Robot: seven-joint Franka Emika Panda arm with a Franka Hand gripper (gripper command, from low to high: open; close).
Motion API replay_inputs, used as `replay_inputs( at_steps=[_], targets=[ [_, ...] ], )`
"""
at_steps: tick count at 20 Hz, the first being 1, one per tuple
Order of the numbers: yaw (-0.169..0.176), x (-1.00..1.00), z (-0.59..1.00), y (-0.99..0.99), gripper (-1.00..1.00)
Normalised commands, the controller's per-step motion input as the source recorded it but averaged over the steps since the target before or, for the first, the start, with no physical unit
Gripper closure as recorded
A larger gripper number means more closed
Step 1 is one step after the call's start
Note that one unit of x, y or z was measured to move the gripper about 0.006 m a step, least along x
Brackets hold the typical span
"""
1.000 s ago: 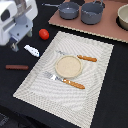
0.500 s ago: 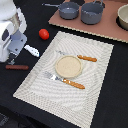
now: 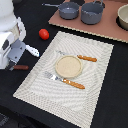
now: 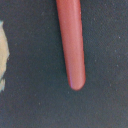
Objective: Place the fish, sausage, and tomato into the frying pan.
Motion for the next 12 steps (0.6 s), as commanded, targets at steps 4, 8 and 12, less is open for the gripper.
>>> replay_inputs(
  at_steps=[4, 8, 12],
  targets=[
    [0.015, 0.0, -0.41, -0.07, -1.0],
    [0.017, 0.0, -0.35, -0.08, -1.0],
    [0.015, 0.0, -0.27, -0.1, 1.0]
  ],
)
